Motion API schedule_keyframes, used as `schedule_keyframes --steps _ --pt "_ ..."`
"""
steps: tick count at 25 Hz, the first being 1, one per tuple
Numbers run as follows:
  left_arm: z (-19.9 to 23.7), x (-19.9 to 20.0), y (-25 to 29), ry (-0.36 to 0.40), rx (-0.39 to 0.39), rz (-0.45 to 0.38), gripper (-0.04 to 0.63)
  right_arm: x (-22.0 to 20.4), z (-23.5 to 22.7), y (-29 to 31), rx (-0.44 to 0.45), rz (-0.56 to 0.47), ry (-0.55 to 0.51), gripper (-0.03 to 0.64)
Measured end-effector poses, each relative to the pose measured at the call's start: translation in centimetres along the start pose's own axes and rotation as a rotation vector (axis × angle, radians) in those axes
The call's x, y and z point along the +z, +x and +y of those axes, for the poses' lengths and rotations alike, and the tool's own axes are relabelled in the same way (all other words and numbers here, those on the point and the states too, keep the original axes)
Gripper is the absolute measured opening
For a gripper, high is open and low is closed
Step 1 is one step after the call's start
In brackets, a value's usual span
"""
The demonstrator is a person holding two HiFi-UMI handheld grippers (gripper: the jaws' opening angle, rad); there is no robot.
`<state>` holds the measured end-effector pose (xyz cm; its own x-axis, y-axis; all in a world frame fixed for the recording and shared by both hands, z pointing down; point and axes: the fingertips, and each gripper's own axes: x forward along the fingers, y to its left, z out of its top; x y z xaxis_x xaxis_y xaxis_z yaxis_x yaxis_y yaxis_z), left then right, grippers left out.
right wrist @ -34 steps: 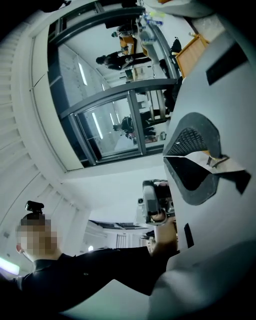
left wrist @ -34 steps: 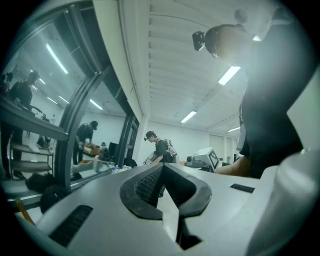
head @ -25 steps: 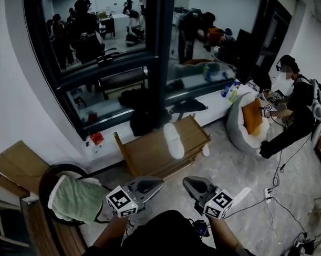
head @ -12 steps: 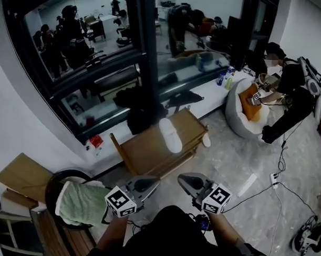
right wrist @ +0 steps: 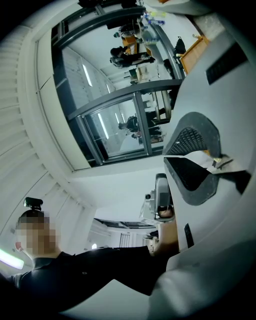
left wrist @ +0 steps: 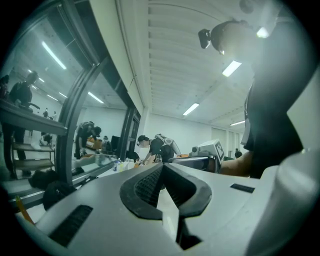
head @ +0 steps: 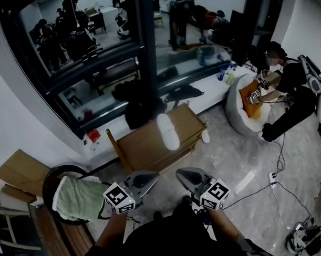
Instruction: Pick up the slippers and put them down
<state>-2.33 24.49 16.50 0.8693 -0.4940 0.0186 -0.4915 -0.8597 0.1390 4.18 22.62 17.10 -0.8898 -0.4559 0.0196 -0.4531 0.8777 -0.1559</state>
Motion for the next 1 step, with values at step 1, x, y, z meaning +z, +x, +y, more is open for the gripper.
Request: schedule_keyframes --steps 1 --pt "0.22 0.03 0.41 -0.003 0.005 0.001 0.009 0.12 -0.37 -0.04 0.005 0.002 0.0 0.026"
